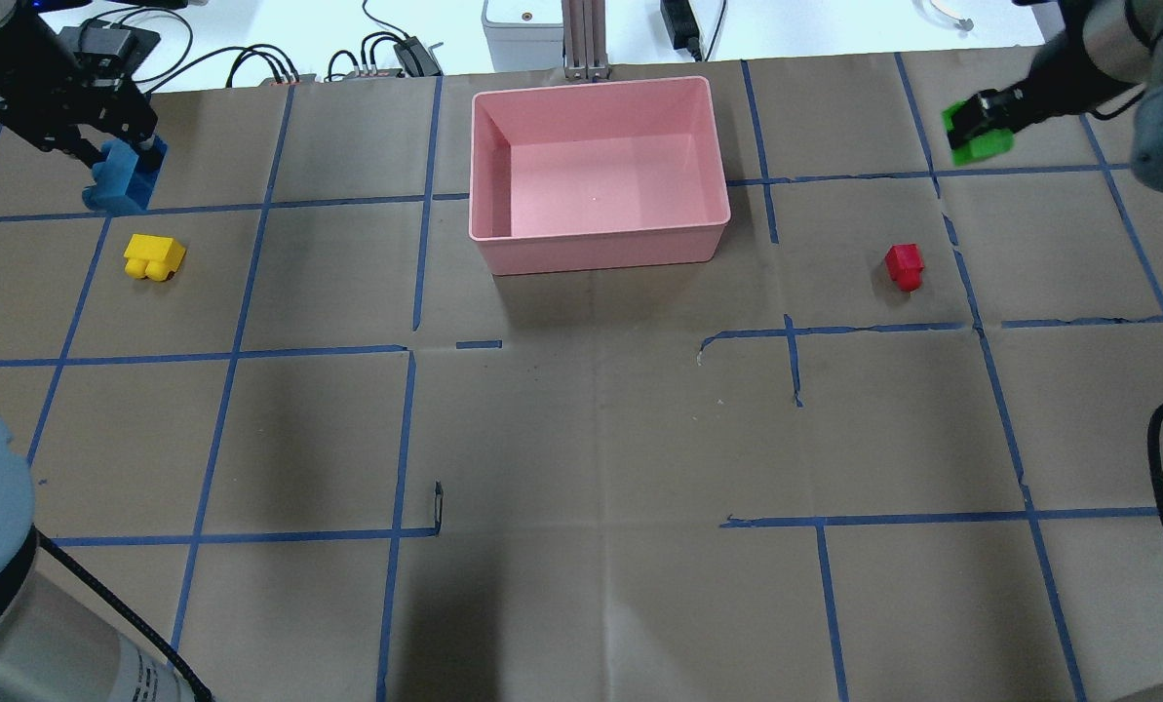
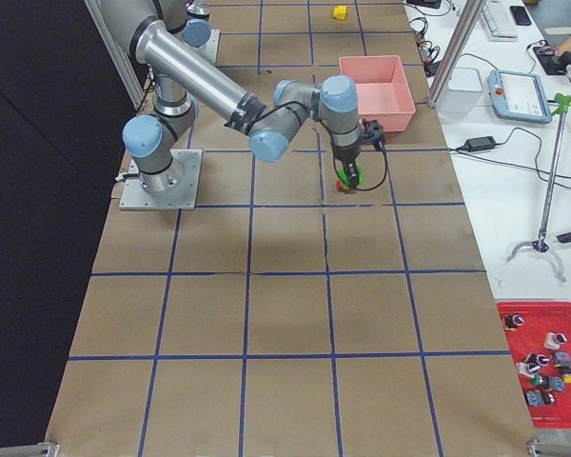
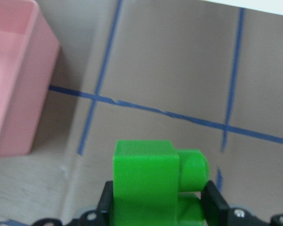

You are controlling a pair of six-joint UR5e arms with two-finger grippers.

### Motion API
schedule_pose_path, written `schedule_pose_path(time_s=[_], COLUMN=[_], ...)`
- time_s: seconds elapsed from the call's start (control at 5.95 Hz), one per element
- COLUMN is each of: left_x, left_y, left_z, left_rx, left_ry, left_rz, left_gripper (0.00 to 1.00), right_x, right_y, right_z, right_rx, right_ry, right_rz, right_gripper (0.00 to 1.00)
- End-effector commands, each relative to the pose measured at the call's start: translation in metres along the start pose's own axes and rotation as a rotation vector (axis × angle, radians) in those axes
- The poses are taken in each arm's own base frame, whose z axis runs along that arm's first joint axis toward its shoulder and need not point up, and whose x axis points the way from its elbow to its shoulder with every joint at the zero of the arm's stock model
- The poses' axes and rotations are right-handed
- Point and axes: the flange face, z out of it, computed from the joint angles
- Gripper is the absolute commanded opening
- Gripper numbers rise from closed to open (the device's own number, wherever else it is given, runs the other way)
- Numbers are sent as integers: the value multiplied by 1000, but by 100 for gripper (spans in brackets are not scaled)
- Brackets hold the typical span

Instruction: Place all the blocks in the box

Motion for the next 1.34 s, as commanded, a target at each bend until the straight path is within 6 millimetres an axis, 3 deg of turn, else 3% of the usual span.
schedule_pose_path(time_s=[0.0,0.17,0.34,0.5,0.67,1.01,1.18], left_x=[75,119,149,156,174,221,262], left_y=[-32,-32,-30,-29,-27,-28,-22], left_z=[-2,-3,0,5,6,26,30], left_rx=[26,29,25,17,18,3,19], left_ry=[-17,-22,-27,-27,-28,-33,-33], left_rz=[-68,-109,-107,-109,-105,-129,-160], left_gripper=[24,24,24,24,24,24,24], right_x=[-140,-206,-245,-261,-262,-262,-240], right_y=[-87,-111,-118,-120,-120,-121,-120], right_z=[58,104,135,149,149,139,130], right_rx=[61,61,33,14,19,15,23], right_ry=[-133,-167,-198,-211,-199,-200,-187], right_rz=[88,145,233,286,269,267,287], right_gripper=[5,6,8,16,99,100,100])
